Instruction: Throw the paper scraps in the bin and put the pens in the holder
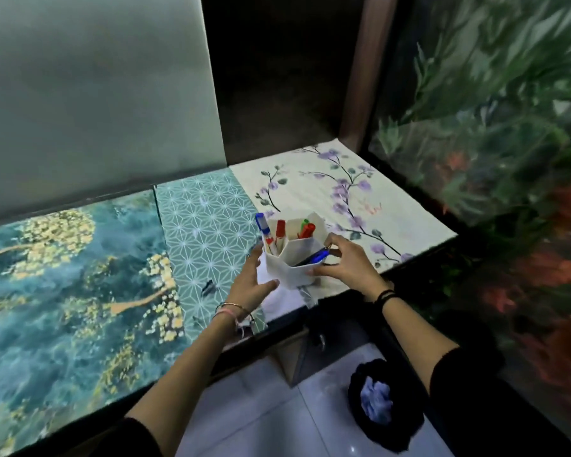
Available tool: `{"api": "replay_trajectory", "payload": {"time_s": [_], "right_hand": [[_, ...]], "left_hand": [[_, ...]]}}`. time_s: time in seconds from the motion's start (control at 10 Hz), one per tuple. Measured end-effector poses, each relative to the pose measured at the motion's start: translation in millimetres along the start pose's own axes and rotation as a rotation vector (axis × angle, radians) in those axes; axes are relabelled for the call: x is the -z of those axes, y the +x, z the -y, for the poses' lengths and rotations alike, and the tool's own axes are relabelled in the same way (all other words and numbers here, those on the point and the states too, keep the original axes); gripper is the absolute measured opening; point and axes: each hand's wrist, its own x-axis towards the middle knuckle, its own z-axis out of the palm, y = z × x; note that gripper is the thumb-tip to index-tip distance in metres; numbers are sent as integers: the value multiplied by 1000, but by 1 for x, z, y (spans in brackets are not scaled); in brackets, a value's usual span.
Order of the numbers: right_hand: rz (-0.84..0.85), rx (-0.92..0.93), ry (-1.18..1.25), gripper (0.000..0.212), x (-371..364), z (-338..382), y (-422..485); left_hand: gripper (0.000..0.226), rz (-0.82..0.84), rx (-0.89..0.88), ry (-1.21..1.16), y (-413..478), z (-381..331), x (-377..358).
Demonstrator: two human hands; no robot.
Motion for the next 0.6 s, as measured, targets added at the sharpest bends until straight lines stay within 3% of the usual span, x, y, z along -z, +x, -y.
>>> {"api": "replay_trajectory", "payload": {"time_s": [0.2, 0.4, 0.6], "right_hand": [[59, -42, 13, 56, -5, -5, 60], [-42, -34, 0, 67, -10, -15, 80], [-165, -126, 17, 73, -13, -6, 54]], "left_hand": [[84, -9, -6, 23, 50, 10, 3], [72, 35, 3, -91, 64, 10, -8], [48, -59, 53, -118, 51, -5, -15]]}}
